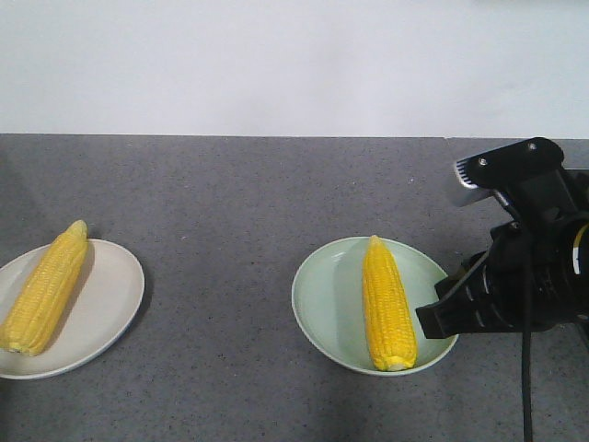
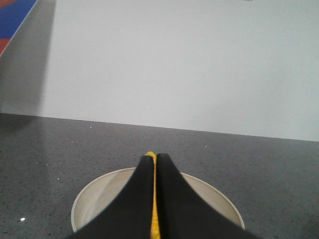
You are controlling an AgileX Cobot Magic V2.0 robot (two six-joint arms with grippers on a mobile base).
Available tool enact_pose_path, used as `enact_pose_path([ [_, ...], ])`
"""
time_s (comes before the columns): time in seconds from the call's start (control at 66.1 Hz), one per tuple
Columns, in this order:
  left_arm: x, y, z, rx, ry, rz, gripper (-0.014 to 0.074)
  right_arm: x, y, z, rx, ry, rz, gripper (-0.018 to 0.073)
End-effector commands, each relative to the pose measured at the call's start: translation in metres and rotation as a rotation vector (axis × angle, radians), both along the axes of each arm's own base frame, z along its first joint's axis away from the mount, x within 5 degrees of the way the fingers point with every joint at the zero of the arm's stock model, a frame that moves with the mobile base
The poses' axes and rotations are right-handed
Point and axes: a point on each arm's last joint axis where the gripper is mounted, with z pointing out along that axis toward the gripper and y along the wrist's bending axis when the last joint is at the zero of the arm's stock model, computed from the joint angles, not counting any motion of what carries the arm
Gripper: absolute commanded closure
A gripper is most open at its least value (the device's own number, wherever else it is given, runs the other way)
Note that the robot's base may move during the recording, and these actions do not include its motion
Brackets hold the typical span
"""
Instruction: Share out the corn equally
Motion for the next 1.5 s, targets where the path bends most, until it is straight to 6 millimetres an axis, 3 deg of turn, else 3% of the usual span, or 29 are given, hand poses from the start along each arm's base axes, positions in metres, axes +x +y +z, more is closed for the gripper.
enact_pose_path([
  [0.0,-0.004,0.000,0.014,-0.017,-0.116,0.000,0.0604,0.000,0.000,0.013,0.031,-0.079,0.004,0.0569],
  [0.877,-0.003,0.000,0.014,-0.017,-0.114,0.000,0.0604,-0.004,-0.003,0.015,0.037,-0.090,0.004,0.0569],
  [1.044,-0.003,0.000,0.014,-0.017,-0.114,0.000,0.0604,-0.010,-0.024,0.013,-0.020,-0.291,0.028,0.0567],
  [1.165,-0.003,0.000,0.014,-0.017,-0.114,0.000,0.0604,-0.018,-0.044,0.009,0.035,-0.441,-0.050,0.0566],
  [1.483,-0.003,0.000,0.014,-0.017,-0.114,0.000,0.0604,-0.072,-0.092,-0.012,0.051,-0.716,-0.302,0.0562],
])
